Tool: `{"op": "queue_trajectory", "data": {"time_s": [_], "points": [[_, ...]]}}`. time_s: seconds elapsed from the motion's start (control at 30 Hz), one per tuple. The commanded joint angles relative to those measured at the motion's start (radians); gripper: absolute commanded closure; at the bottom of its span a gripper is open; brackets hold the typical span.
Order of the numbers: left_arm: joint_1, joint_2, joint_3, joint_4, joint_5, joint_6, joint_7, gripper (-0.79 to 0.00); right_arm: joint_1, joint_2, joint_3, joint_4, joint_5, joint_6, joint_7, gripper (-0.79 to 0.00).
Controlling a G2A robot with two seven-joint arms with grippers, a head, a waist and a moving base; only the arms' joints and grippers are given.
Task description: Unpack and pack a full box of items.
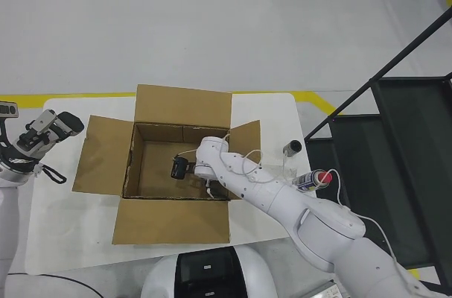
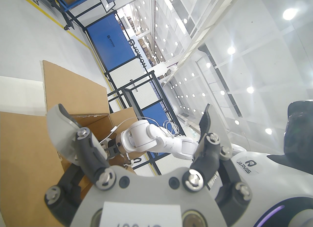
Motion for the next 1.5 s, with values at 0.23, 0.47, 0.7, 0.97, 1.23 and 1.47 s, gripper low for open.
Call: {"op": "queue_trajectory", "data": {"time_s": [0.23, 0.47, 0.7, 0.97, 1.23, 1.47], "points": [[0.000, 0.000, 0.000, 0.000, 0.000, 0.000, 0.000, -0.785, 0.004, 0.003, 0.028, -0.020, -0.011, 0.015, 0.003, 0.000], [0.000, 0.000, 0.000, 0.000, 0.000, 0.000, 0.000, -0.785, -0.023, 0.027, 0.069, -0.172, -0.033, 0.014, 0.045, 0.000], [0.000, 0.000, 0.000, 0.000, 0.000, 0.000, 0.000, -0.785, -0.102, 0.080, 0.174, -0.444, -0.051, 0.017, 0.132, 0.000], [0.000, 0.000, 0.000, 0.000, 0.000, 0.000, 0.000, -0.785, -0.234, 0.133, 0.308, -0.716, -0.035, 0.005, 0.170, 0.000], [0.000, 0.000, 0.000, 0.000, 0.000, 0.000, 0.000, -0.785, -0.242, 0.136, 0.315, -0.724, -0.034, -0.002, 0.162, 0.000], [0.000, 0.000, 0.000, 0.000, 0.000, 0.000, 0.000, -0.785, -0.242, 0.136, 0.315, -0.724, -0.034, -0.002, 0.162, 0.000]]}}
